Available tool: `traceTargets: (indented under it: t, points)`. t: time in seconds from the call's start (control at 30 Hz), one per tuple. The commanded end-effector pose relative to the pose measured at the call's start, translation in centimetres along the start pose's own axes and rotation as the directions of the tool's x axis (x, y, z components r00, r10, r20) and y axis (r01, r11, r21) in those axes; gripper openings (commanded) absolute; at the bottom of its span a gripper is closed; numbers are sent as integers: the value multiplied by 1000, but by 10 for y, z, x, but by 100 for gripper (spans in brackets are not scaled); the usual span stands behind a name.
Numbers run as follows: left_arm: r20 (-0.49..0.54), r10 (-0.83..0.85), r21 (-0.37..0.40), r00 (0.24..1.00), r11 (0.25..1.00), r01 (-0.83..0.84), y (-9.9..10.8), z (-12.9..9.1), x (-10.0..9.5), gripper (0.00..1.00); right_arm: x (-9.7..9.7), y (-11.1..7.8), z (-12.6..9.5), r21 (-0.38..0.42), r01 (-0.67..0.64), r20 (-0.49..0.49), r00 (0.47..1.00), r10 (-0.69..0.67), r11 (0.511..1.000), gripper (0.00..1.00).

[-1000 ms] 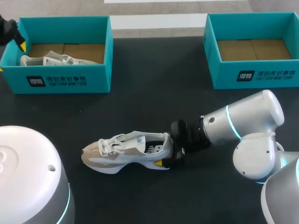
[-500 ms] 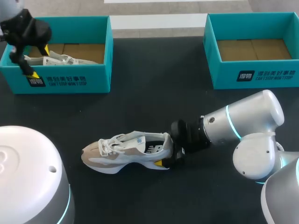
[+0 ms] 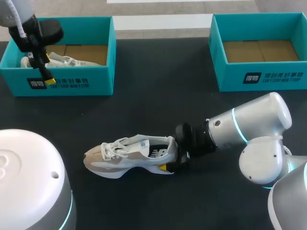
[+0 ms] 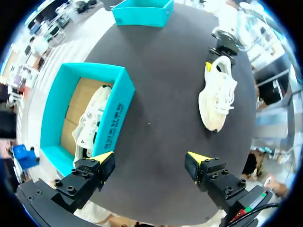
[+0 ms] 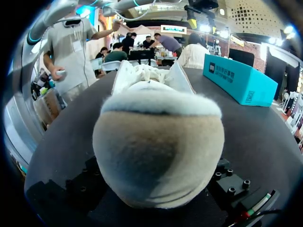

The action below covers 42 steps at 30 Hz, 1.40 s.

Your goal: Take the shoe out of the shoebox, open the shoe tongue, remove and reinsert the insole, then place the shoe into the shoebox

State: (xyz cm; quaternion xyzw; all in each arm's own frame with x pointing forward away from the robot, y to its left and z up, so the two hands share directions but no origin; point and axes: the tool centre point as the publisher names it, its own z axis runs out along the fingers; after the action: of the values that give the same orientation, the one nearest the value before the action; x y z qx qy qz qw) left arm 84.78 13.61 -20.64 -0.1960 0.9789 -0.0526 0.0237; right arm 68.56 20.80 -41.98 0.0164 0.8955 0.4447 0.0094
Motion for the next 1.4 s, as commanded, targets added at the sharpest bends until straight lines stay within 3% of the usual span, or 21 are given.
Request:
traceTargets:
  t: [0.03,0.2,0.3,0.4,0.7,0.9,1.07,1.23,1.4]
  points:
    - [-55,-477,15,877,878,479,-1,1,-2,100,3,-1,3,1,1,3,1000,-1,1000,0]
    - [-55,-477,15,877,878,479,-1,1,-2,100,3,-1,3,1,1,3,1000,-1,1000,0]
    - [-41,-608,2,793,793,609,-10,6,3,100,3,-1,3,1,1,3,1000,-1,1000,0]
    - [62,-702,7,709,711,703,-20,13,10,100,3,-1,3,1,1,3,1000,-1,1000,0]
    - [20,-864,70,503,503,861,-35,6,53,100,3,-1,3,1,1,3,1000,-1,1000,0]
    - [84,-926,113,367,375,920,-40,8,77,100,3,-1,3,1,1,3,1000,-1,1000,0]
    - [80,-933,90,350,356,930,-53,20,105,100,3,-1,3,1,1,3,1000,-1,1000,0]
    - [90,-915,51,392,398,916,-73,37,134,100,3,-1,3,1,1,3,1000,-1,1000,0]
    - [89,-920,28,382,386,922,-92,49,153,100,3,-1,3,1,1,3,1000,-1,1000,0]
